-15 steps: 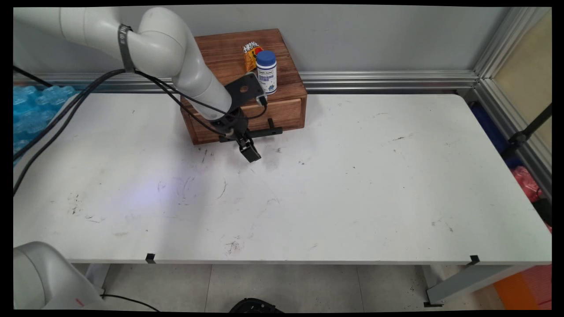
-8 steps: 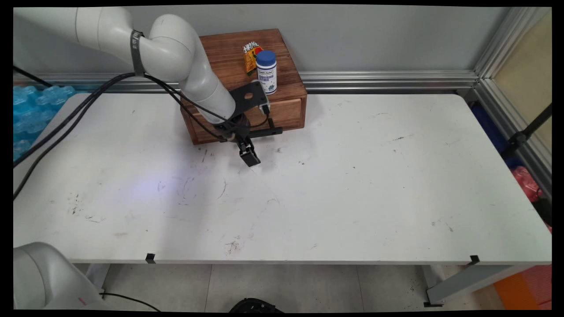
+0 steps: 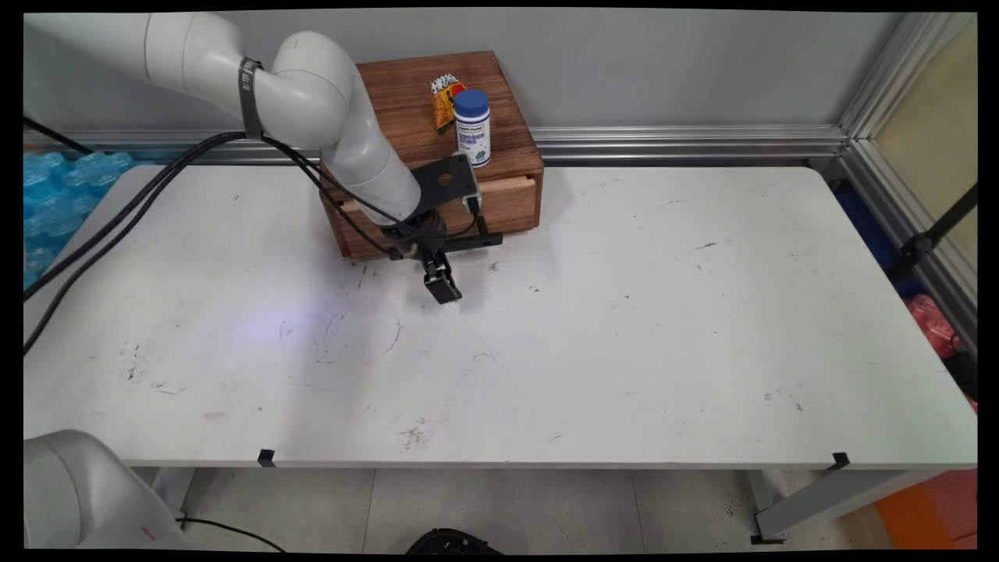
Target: Open the drawer
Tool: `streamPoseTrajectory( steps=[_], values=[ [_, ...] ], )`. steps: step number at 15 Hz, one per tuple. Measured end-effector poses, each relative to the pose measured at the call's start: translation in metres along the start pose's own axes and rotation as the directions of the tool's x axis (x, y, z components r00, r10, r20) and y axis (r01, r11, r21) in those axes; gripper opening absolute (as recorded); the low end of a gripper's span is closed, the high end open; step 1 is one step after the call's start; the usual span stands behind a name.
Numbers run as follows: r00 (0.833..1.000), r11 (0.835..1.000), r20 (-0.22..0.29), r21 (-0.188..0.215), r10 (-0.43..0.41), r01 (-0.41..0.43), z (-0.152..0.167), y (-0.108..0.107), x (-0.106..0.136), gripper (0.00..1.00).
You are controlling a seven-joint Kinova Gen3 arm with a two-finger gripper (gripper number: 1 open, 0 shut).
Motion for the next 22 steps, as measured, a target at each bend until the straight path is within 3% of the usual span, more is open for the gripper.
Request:
streamPoseTrajectory(
  steps=[22],
  values=[
    [0.999, 0.996, -0.023, -0.084, -0.042, 0.040, -0.013, 0.085, 0.001, 1.00]
  ],
)
